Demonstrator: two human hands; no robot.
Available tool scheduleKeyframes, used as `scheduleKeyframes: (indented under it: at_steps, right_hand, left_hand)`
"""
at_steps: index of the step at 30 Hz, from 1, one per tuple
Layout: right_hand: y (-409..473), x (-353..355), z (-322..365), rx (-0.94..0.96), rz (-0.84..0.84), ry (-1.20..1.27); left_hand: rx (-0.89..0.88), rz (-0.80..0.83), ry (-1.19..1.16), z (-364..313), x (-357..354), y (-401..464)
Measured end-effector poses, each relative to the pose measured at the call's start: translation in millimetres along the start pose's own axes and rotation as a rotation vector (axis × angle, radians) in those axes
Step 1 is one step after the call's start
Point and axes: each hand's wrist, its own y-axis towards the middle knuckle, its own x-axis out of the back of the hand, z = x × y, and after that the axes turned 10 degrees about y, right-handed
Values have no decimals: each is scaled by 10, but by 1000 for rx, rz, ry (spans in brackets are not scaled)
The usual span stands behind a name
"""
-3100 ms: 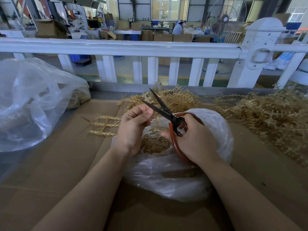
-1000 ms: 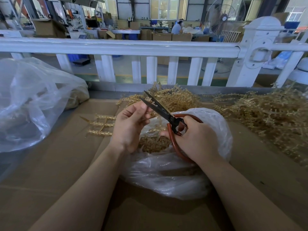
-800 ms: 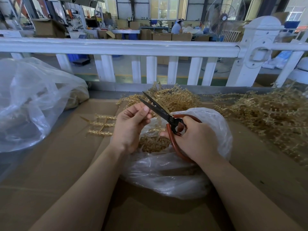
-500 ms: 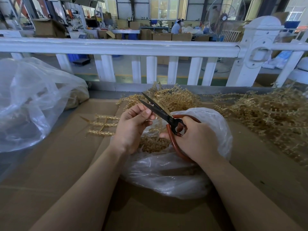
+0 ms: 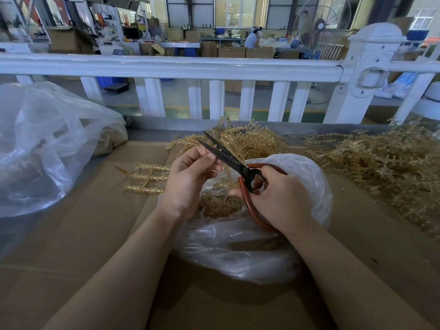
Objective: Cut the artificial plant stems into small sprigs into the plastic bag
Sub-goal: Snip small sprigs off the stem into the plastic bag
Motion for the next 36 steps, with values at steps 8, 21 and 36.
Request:
scheduleKeyframes:
  at_steps: [8, 21, 36]
  right_hand:
    - [6, 7, 19, 0, 44, 29]
    - [-31, -32, -5, 49, 13, 122]
    - [-11, -65, -7, 42, 26, 109]
  left_hand:
    - [7, -27, 15, -26, -2, -9]
    - [-77, -51, 240, 26, -25, -13]
    - [-23, -94, 265, 21, -39, -19]
